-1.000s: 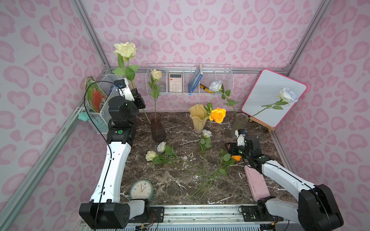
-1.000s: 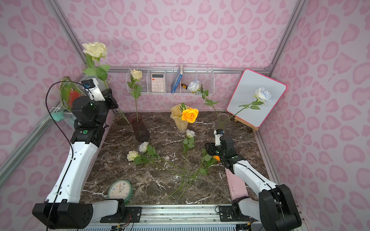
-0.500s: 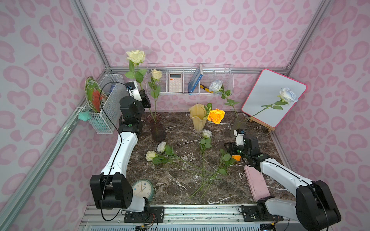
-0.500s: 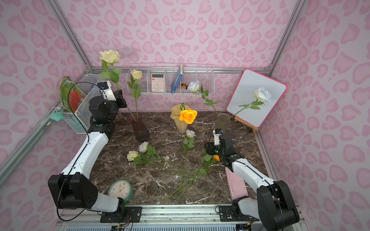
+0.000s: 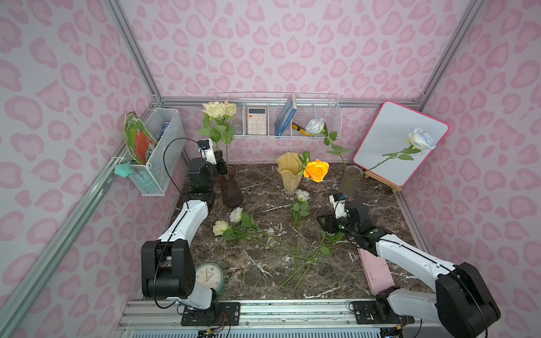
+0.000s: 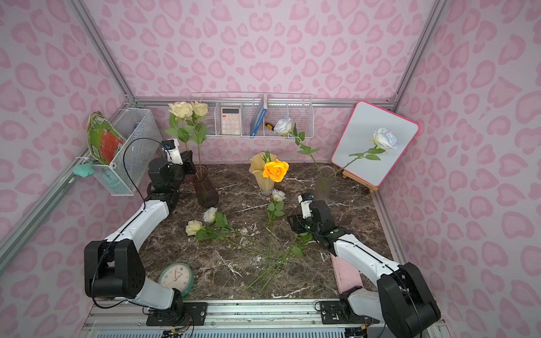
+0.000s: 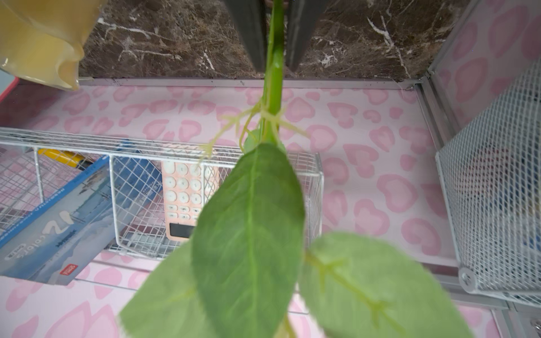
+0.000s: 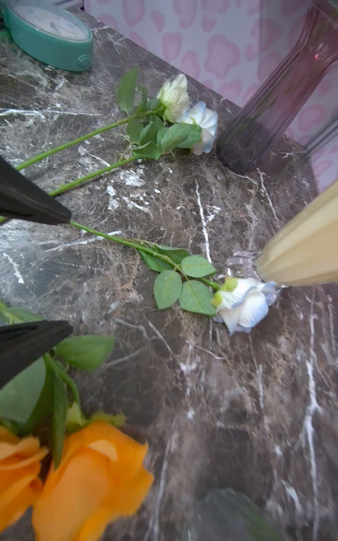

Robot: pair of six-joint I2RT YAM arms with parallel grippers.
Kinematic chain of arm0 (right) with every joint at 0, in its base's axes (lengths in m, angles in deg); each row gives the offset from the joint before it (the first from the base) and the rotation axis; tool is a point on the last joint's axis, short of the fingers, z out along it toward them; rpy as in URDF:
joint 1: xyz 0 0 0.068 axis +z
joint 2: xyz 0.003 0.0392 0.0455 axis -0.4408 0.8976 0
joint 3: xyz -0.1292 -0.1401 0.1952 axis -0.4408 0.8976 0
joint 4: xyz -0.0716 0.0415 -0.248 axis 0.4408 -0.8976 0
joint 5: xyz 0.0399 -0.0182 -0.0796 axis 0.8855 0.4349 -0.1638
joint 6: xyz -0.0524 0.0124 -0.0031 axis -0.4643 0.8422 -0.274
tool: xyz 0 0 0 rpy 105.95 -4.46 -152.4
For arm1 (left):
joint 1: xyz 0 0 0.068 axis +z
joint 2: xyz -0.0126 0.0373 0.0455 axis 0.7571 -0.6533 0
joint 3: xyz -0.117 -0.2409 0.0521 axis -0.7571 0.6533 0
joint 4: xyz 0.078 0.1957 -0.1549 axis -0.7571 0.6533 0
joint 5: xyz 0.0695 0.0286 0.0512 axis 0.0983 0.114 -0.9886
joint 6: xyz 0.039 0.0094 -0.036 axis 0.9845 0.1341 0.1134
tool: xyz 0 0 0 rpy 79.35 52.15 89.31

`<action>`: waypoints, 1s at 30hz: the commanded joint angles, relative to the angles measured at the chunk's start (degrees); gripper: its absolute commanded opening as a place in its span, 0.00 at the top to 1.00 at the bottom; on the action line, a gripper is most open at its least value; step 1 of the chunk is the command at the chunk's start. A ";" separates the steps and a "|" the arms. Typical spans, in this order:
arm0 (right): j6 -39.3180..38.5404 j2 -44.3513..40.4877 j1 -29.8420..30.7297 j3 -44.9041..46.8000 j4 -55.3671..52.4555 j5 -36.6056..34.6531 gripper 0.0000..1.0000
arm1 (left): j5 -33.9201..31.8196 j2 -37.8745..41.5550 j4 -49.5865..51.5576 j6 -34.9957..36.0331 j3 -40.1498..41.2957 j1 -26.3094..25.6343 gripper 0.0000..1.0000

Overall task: Arrange the flowers in different vases according to their colors
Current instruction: Insert the flower into the vase, then pick up the flower at the center of the board.

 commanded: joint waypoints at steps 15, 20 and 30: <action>9.50 17.92 14.64 -12.56 -9.47 -9.41 0.42 | -2.07 12.65 8.79 -5.05 5.57 -3.40 0.45; 9.51 24.13 16.94 -18.40 -15.41 -13.53 0.42 | -6.34 21.53 20.03 -4.29 5.87 -8.63 0.44; 9.51 31.46 18.10 -25.40 -21.75 -18.15 0.46 | -16.98 34.80 43.46 -8.89 5.57 -21.95 0.49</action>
